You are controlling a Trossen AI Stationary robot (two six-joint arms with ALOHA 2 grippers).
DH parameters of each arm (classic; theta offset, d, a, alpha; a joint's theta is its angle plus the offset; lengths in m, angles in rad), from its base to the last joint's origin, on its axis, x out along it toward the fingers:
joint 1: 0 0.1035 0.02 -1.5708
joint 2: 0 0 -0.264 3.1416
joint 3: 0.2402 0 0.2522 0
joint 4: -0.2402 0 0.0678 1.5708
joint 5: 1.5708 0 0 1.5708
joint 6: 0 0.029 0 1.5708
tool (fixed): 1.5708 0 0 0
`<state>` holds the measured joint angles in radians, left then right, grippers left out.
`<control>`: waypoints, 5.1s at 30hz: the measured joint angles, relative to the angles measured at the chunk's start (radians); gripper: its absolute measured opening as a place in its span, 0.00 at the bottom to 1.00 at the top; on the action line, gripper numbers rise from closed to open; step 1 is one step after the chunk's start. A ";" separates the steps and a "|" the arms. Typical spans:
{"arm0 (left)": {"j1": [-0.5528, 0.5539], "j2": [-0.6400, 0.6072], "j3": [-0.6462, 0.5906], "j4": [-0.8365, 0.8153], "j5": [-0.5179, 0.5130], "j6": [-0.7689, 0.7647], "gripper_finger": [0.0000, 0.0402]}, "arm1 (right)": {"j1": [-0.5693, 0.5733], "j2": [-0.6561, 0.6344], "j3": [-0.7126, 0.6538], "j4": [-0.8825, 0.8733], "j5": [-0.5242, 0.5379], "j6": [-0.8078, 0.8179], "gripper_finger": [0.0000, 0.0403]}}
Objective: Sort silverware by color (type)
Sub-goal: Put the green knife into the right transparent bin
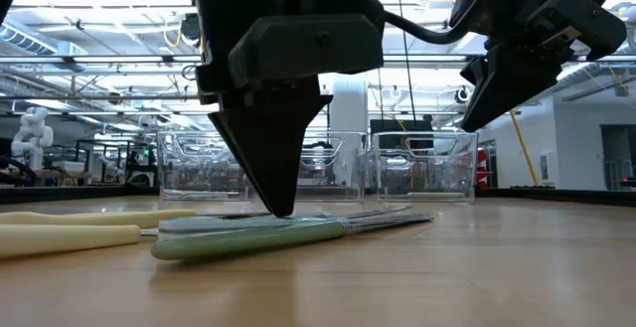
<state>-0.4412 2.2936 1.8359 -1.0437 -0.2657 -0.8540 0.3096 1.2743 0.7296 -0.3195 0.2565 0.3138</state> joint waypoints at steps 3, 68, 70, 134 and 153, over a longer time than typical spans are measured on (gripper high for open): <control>0.000 0.000 0.000 0.000 0.000 0.004 0.17 | 0.000 0.000 0.000 0.000 0.000 0.000 0.02; -0.180 -0.006 0.006 -0.058 -0.117 -0.164 0.24 | 0.000 0.000 0.000 0.000 0.003 0.019 0.02; -0.181 -0.006 0.006 -0.058 -0.120 -0.186 0.30 | 0.000 0.000 0.000 0.000 0.003 0.019 0.02; -0.078 0.058 0.005 0.073 -0.144 -0.034 0.00 | 0.000 0.189 0.000 0.109 -0.066 -0.017 0.02; -0.074 0.058 0.005 0.080 -0.142 -0.012 0.00 | -0.004 0.295 0.000 0.261 -0.103 -0.012 0.14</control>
<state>-0.5156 2.3512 1.8404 -0.9641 -0.4075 -0.8656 0.3058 1.5689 0.7300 -0.0586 0.1534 0.3015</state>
